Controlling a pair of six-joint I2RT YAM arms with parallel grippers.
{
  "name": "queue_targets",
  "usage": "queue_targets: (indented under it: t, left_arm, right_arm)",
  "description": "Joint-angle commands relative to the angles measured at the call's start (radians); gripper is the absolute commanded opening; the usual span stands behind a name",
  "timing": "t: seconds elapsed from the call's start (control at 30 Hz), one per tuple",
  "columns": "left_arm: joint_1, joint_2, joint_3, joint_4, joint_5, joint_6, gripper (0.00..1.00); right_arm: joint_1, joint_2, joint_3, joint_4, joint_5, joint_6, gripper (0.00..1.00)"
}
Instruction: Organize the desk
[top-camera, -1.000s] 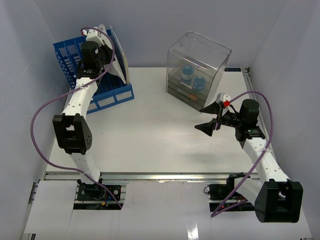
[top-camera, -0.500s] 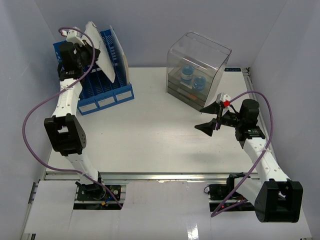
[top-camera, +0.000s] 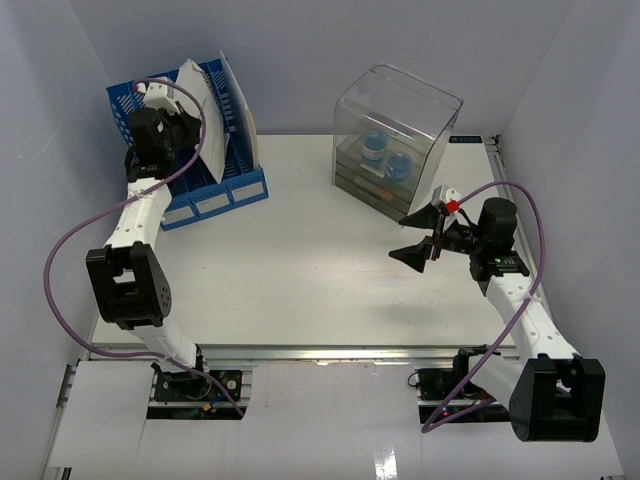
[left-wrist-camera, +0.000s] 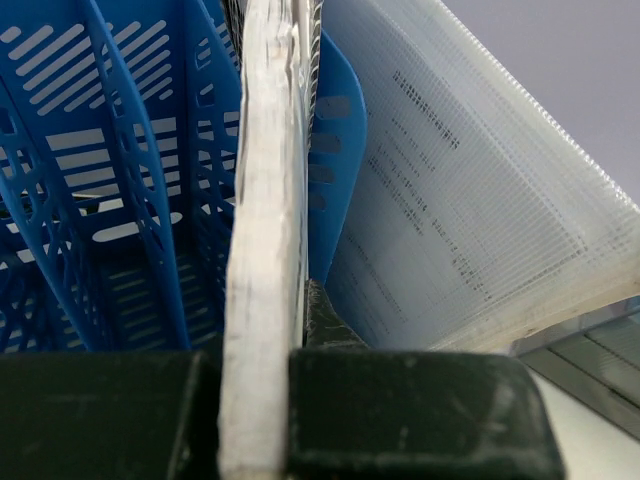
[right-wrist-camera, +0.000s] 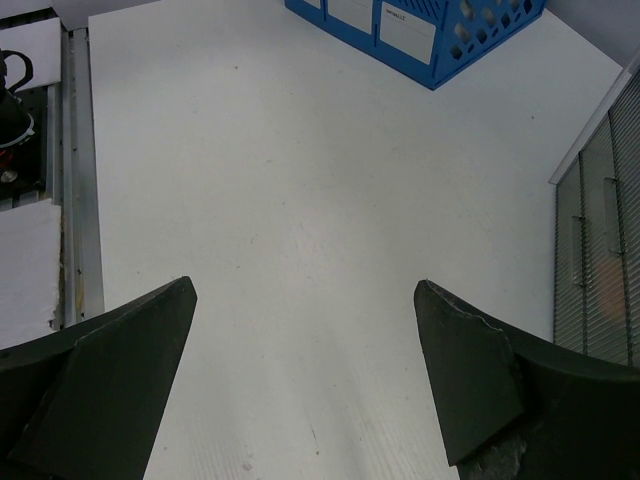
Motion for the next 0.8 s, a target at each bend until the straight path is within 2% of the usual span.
queue_targets:
  t: [0.0, 0.1, 0.2, 0.37, 0.77]
  left_arm:
    - [-0.07, -0.093, -0.003, 0.102, -0.128, 0.102, 0.0]
    - [-0.145, -0.085, -0.002, 0.111, -0.194, 0.156, 0.0]
    - [-0.207, -0.076, 0.002, 0.118, -0.323, 0.187, 0.0]
    - [-0.256, -0.071, 0.004, 0.129, -0.459, 0.185, 0.0]
    - [-0.282, -0.012, 0.069, 0.103, -0.523, 0.195, 0.0]
  right_arm:
    - [-0.006, 0.006, -0.002, 0.032, -0.022, 0.006, 0.96]
    - [-0.008, 0.005, -0.002, 0.032, -0.021, 0.005, 0.96]
    - [-0.007, 0.006, -0.002, 0.032, -0.022, 0.005, 0.96]
    - [-0.01, 0.001, -0.002, 0.031, -0.022, 0.003, 0.96]
    - [-0.016, -0.003, -0.001, 0.029, -0.026, 0.003, 0.96]
